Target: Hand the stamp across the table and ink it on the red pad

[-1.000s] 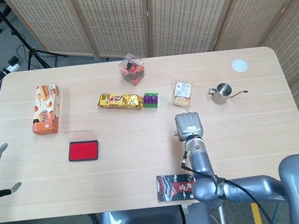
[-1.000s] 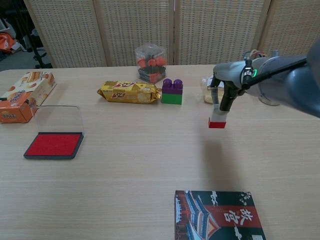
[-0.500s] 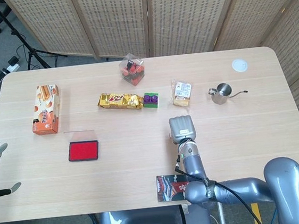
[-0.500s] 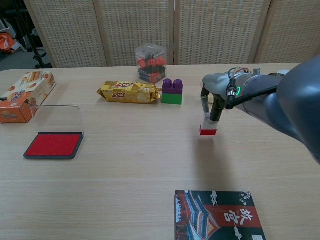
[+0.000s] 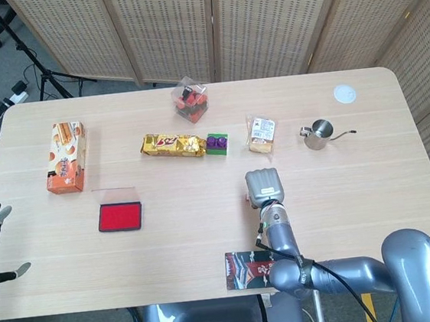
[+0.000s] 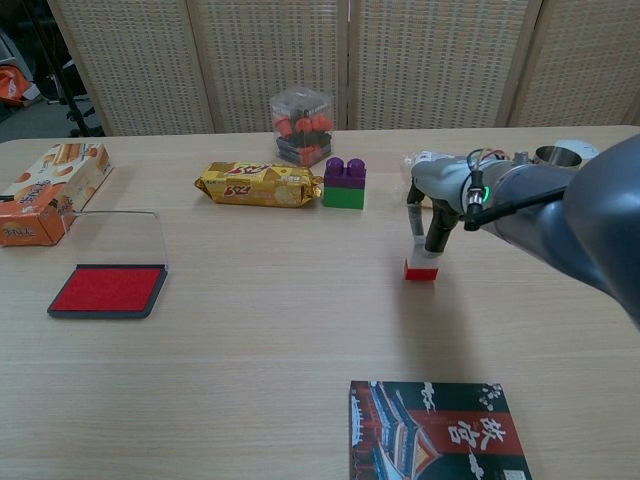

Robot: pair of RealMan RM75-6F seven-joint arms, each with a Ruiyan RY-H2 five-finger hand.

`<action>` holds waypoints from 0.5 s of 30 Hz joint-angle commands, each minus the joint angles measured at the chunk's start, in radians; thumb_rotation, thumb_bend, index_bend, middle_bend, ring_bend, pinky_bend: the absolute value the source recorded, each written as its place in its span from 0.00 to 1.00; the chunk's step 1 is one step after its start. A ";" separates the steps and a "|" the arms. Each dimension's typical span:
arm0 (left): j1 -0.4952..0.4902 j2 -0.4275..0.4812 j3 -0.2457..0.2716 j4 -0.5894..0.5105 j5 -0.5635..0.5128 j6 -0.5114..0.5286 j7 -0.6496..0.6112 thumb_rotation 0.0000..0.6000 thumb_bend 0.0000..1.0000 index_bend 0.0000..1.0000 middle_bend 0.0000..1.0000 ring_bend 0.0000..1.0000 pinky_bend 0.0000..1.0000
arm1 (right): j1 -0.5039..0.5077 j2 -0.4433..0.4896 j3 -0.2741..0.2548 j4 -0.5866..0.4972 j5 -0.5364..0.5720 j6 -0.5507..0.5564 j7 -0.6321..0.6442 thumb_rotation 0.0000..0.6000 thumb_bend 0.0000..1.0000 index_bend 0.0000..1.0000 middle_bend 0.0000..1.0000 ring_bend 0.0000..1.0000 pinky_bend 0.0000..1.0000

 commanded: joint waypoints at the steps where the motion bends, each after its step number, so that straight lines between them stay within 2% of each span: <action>1: 0.000 0.000 0.001 0.000 0.000 -0.001 0.001 1.00 0.00 0.00 0.00 0.00 0.00 | -0.005 0.003 -0.001 0.002 -0.001 -0.005 0.002 1.00 0.44 0.55 0.98 1.00 1.00; 15: -0.002 -0.001 0.003 0.000 0.000 -0.004 0.006 1.00 0.00 0.00 0.00 0.00 0.00 | -0.015 0.019 -0.005 -0.008 0.010 -0.025 -0.015 1.00 0.44 0.46 0.97 1.00 1.00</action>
